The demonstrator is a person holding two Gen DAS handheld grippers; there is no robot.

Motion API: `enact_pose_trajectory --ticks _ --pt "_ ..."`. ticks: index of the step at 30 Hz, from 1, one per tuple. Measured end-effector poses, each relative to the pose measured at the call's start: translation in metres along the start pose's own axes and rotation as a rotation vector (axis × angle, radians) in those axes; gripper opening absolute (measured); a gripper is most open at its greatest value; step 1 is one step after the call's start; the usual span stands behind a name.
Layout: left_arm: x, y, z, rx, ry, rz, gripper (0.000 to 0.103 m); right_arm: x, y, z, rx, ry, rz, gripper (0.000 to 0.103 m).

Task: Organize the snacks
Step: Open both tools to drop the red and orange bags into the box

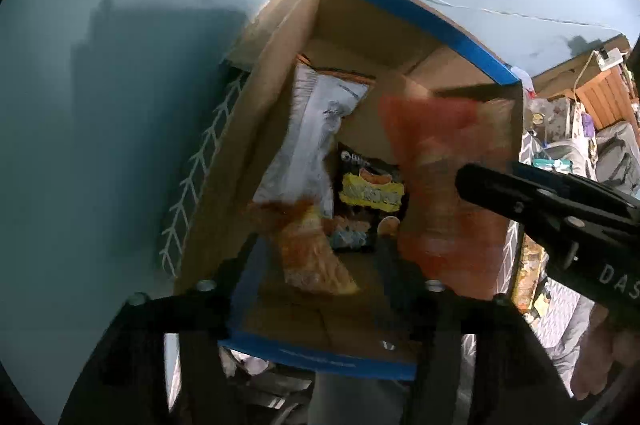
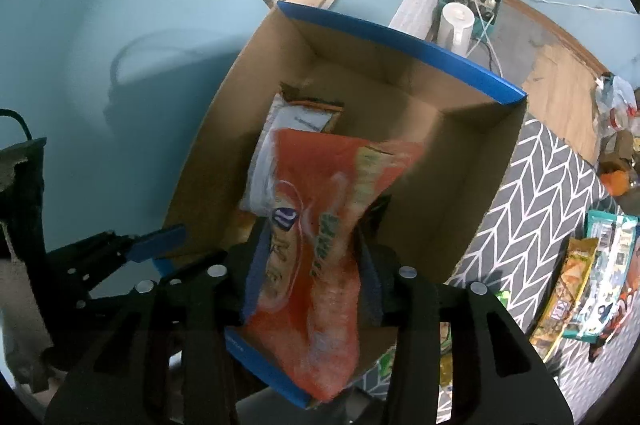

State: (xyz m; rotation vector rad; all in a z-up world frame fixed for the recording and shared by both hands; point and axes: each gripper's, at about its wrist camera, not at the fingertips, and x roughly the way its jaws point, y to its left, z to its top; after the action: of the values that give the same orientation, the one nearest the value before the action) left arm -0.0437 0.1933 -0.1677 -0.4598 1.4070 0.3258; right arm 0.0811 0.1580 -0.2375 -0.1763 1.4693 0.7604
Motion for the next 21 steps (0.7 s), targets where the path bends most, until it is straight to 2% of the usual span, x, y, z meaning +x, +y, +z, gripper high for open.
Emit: enact_pose_trajectory --ticks 4,13,16,21 --pt "-0.006 -0.003 -0.001 0.01 -0.005 0.008 0.072 -0.009 -0.003 -0.001 0.012 -0.022 -0.014 0.064" --pt "-0.02 -0.019 -0.004 0.027 -0.007 -0.017 0.073 -0.041 -0.012 -0.017 0.029 -0.071 -0.053 0.069" --pt "-0.027 -0.03 -0.004 0.042 -0.017 -0.031 0.077 -0.053 -0.023 -0.026 0.053 -0.08 -0.071 0.07" --pt "-0.036 -0.053 -0.006 0.073 -0.026 -0.054 0.077 -0.077 -0.05 -0.043 0.131 -0.112 -0.086 0.07"
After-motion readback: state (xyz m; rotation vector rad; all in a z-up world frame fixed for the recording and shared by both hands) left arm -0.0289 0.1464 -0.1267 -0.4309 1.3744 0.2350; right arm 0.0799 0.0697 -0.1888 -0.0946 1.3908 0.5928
